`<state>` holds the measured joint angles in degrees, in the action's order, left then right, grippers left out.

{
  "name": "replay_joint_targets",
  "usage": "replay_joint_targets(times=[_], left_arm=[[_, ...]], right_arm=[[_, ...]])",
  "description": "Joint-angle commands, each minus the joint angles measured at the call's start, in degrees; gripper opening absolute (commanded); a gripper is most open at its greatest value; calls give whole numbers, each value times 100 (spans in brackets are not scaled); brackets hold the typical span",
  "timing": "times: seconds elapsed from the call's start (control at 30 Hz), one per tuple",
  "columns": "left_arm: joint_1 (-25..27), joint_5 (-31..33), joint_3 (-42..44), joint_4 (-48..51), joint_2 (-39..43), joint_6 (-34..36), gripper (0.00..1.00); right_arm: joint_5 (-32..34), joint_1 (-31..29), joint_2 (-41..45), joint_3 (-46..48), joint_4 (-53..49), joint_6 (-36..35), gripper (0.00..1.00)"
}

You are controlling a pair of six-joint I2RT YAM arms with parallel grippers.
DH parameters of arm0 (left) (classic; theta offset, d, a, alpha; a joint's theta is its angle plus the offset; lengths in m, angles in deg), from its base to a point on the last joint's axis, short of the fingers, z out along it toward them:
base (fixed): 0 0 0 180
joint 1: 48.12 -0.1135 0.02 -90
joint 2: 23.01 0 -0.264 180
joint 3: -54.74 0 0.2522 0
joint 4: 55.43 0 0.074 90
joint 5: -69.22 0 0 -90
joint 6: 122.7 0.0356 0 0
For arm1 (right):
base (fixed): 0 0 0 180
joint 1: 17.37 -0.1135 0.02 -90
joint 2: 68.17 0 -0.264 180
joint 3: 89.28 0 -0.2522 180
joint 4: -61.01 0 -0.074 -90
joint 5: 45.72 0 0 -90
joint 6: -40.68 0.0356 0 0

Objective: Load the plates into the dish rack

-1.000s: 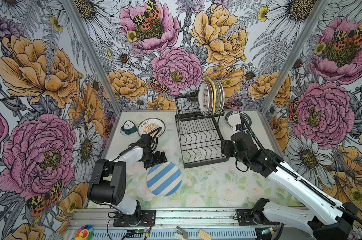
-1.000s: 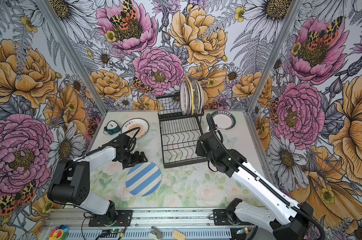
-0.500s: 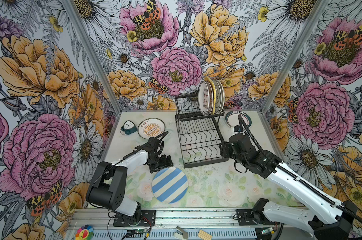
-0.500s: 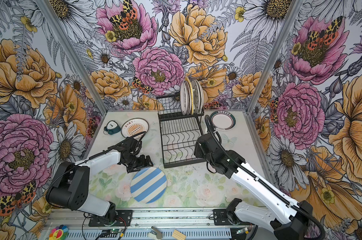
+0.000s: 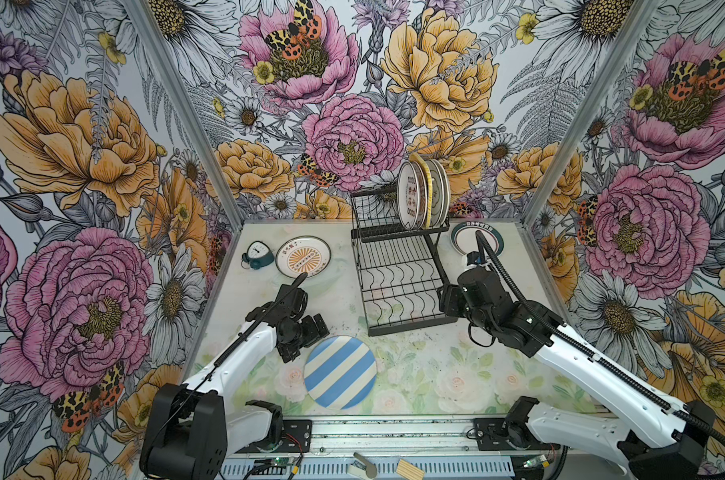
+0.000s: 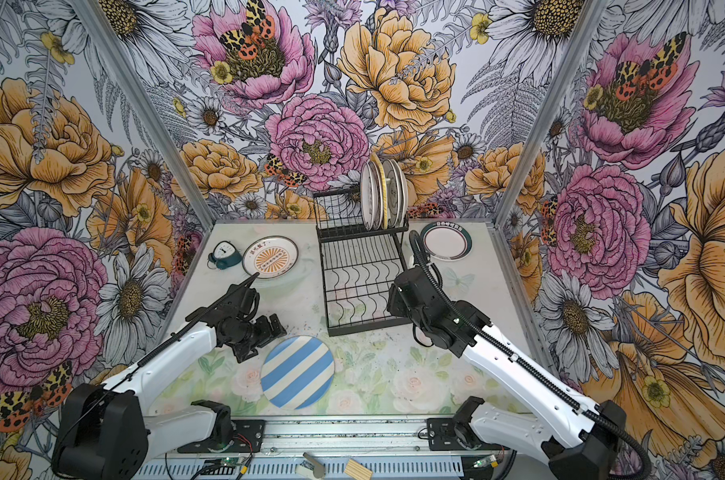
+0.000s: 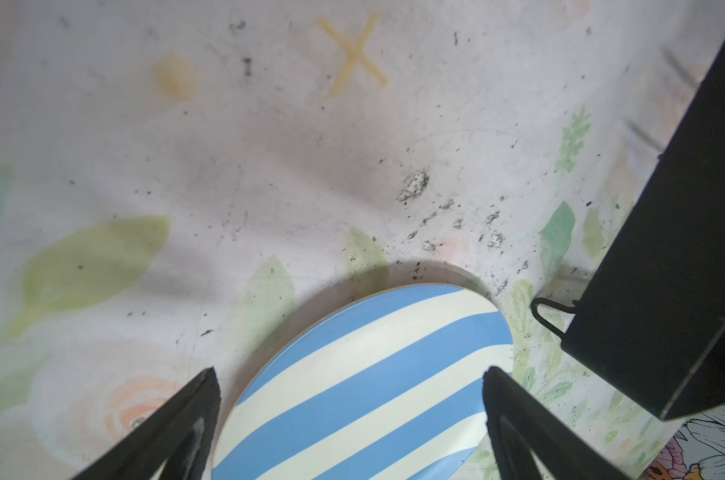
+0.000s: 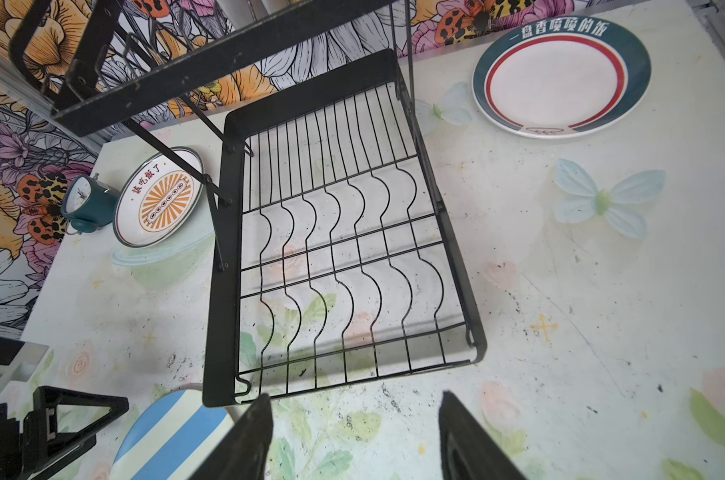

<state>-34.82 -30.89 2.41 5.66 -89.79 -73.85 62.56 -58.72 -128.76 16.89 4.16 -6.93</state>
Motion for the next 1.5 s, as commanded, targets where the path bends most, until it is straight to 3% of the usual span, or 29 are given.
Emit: replay_joint_targets(times=[0.0, 0.2, 0.73, 1.13, 1.47], left_arm=[[90, 281, 197, 143, 172, -321, 99], [469, 696, 222, 29, -17, -145, 99], [933, 161, 455, -666, -436, 195, 99], [1696, -67, 434, -877, -486, -319, 99], [2450, -244, 246, -1129, -879, -555, 98]], right_arm=[[-205, -41, -57, 65, 17, -67, 64], [-340, -47, -92, 106, 29, -118, 65], [-561, -45, -8, 257, 24, -112, 66], [-853, -49, -13, 444, 79, -51, 66], [-1547, -119, -119, 891, 380, 129, 66]])
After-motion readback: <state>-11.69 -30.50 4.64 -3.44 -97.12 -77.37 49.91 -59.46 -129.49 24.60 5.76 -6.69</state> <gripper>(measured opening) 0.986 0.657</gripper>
